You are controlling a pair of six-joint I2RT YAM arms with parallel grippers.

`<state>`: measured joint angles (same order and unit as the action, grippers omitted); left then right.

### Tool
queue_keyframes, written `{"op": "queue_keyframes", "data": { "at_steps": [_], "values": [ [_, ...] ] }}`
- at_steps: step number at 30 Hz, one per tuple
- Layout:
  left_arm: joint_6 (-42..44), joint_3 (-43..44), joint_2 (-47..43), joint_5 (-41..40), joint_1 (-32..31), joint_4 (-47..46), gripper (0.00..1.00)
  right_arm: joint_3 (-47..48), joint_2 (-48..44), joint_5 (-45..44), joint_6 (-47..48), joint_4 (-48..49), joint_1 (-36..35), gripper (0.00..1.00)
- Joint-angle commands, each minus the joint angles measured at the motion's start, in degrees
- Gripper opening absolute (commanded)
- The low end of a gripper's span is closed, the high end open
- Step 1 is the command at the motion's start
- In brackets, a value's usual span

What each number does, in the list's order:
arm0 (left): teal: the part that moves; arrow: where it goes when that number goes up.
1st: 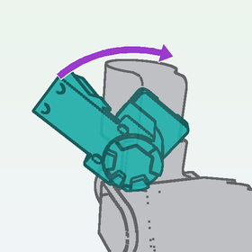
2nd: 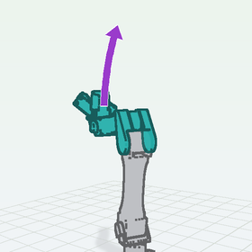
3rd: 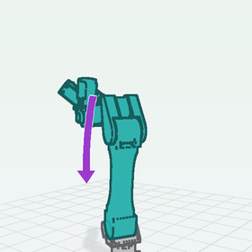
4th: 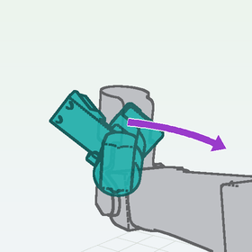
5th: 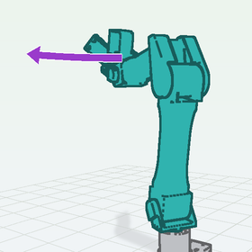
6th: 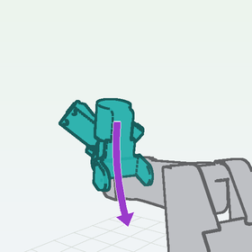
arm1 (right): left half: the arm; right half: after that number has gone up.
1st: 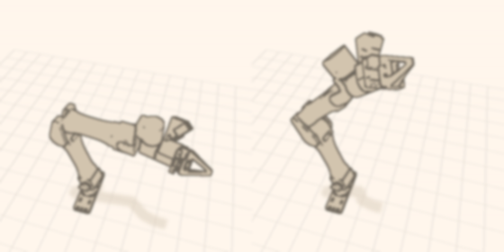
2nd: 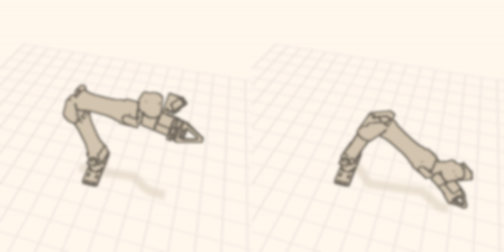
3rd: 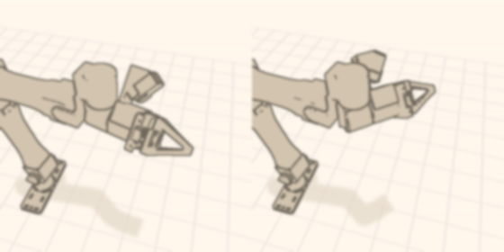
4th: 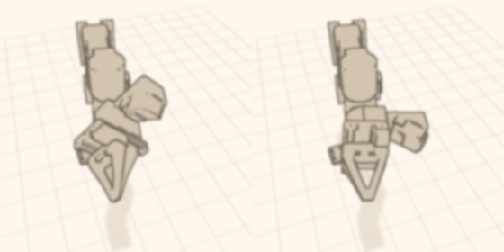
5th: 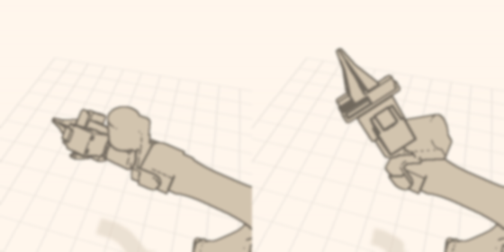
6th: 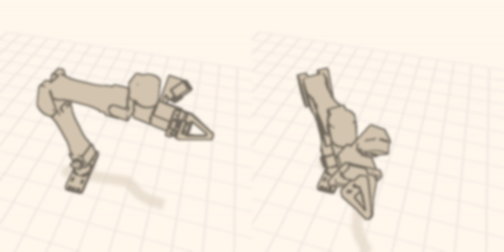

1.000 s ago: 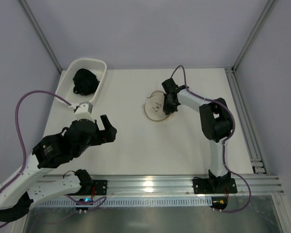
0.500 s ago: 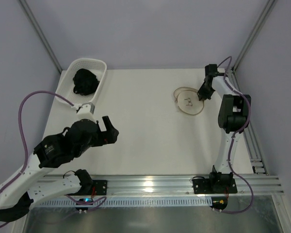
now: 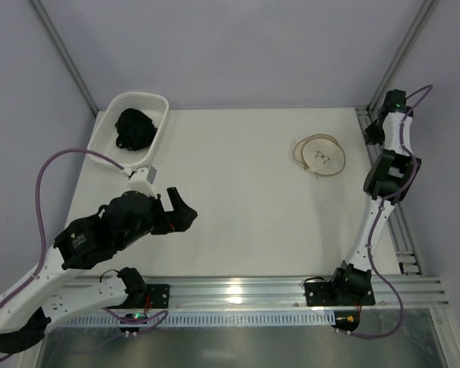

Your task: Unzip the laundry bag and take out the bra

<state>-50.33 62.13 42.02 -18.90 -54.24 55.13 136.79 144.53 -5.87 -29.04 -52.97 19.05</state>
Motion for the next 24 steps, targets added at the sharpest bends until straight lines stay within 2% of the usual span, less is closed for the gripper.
{"op": "queue_keyframes", "data": {
  "at_steps": [1, 2, 3, 4, 5, 6, 7, 8, 15, 17, 18, 24],
  "values": [
    [1.4, -0.3, -1.1, 1.8, 0.1, -4.8, 0.99, -1.6, -6.3, 0.2, 1.3, 0.4, 2.7, 0.04],
    [1.5, -0.3, -1.2, 2.5, 0.1, -5.2, 1.00, -5.7, -9.6, -0.1, 2.0, 6.7, 2.5, 0.04],
    [2.1, -0.6, -1.5, 3.1, 0.1, -6.1, 0.99, -16.4, -13.5, 0.3, 2.5, 11.1, 2.4, 0.04],
    [2.4, -1.0, -1.6, 3.2, 0.1, -7.6, 0.99, -22.4, -23.1, 0.7, 2.2, 16.4, 2.1, 0.04],
    [2.5, -1.1, -2.0, 3.2, 0.1, -8.3, 1.00, -28.4, -28.0, 2.0, 2.0, 27.4, 1.4, 0.05],
    [2.7, -1.4, -2.4, 3.2, 0.1, -9.2, 0.99, -37.5, -32.6, 2.8, 1.9, 31.7, 0.8, 0.10],
    [2.9, -1.7, -2.6, 3.1, 0.1, -10.1, 0.99, -39.8, -39.6, 3.2, 1.9, 34.4, -0.1, 0.11],
    [3.2, -2.0, -2.9, 2.9, 0.1, -11.4, 0.99, -41.4, -42.1, 4.3, 2.1, 35.8, -2.2, 0.11],
    [4.5, -2.7, -2.8, 4.7, 0.1, -14.4, 1.00, -49.6, -57.2, 10.3, 7.9, 32.1, -16.6, 0.11],
    [4.6, -2.9, -2.6, 5.5, 0.1, -14.7, 0.99, -54.3, -60.7, 11.5, 8.6, 31.0, -19.0, 0.12],
    [4.4, -3.2, -2.6, 5.8, 0.1, -15.3, 1.00, -58.4, -64.4, 12.2, 8.7, 31.2, -23.3, 0.12],
    [4.3, -5.9, -3.6, 8.0, 0.1, -18.6, 0.99, -72.6, -78.0, 12.9, 10.5, 28.8, -34.7, 0.13]
  ]
}}
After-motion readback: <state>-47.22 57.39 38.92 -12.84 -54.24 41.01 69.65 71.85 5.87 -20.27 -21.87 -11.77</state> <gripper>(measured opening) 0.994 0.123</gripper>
